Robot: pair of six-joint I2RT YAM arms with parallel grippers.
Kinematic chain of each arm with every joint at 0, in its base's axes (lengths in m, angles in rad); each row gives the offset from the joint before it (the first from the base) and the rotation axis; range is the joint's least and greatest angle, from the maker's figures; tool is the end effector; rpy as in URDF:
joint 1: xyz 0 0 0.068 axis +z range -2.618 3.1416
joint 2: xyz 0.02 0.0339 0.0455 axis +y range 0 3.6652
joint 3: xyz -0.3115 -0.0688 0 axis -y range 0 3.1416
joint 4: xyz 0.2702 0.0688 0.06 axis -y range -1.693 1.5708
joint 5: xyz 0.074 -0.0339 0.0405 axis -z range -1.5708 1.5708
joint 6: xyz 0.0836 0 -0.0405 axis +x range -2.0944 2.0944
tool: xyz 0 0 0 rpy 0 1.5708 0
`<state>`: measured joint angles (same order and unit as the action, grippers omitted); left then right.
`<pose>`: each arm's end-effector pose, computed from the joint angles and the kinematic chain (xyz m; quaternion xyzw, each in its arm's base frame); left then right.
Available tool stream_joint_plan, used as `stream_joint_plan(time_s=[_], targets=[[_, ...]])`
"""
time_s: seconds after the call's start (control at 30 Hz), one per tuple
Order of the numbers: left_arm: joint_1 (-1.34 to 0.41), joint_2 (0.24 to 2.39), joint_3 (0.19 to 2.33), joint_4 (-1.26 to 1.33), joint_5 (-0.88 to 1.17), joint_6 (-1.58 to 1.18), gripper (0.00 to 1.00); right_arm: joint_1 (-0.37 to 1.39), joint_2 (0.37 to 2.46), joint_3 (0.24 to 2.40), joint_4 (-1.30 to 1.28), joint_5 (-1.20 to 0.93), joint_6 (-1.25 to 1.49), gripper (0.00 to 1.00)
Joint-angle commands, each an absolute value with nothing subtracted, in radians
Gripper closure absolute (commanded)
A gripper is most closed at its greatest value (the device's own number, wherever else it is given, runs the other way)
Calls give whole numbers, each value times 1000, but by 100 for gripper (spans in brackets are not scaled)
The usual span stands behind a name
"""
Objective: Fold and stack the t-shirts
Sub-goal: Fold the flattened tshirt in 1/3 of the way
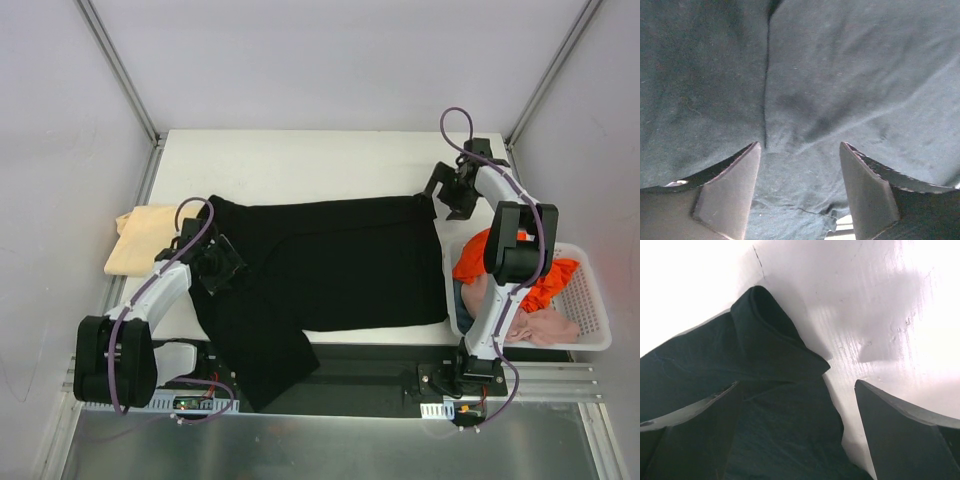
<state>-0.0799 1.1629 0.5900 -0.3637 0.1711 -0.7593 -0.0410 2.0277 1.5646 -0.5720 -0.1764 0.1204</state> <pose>0.2467 -0.0340 0.1774 -0.2903 0.9014 -0.2007 0.2506 0.5059 -0.0061 0.1916 0.0542 0.9593 0.0953 0.2600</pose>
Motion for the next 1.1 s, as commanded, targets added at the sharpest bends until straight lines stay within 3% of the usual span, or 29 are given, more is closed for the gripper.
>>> stream_joint_plan(time_s=[0.0,0.17,0.3,0.5,0.53,0.67,0.83,0.97,1.07], targets=[[-110,1222,615,-365,152,-769,42,-49,2005,1617,-600,-224,78,4],[-124,1287,646,-365,120,-764,55,-54,2036,1643,-620,-241,57,9],[-124,1307,667,-365,112,-759,77,-54,2049,1651,-635,-239,34,10],[-124,1269,690,-368,106,-741,92,-54,2059,1654,-656,-223,14,11],[-124,1261,692,-371,103,-741,100,-54,2057,1654,-663,-219,11,11],[-124,1223,693,-377,71,-738,100,-54,2056,1651,-666,-233,8,21],[-124,1170,715,-385,15,-732,100,-54,2065,1661,-707,-245,-63,22],[-124,1147,747,-387,6,-723,100,-54,2072,1675,-750,-255,-178,34],[-124,1147,779,-387,-26,-719,100,-54,2075,1680,-742,-336,-232,38]])
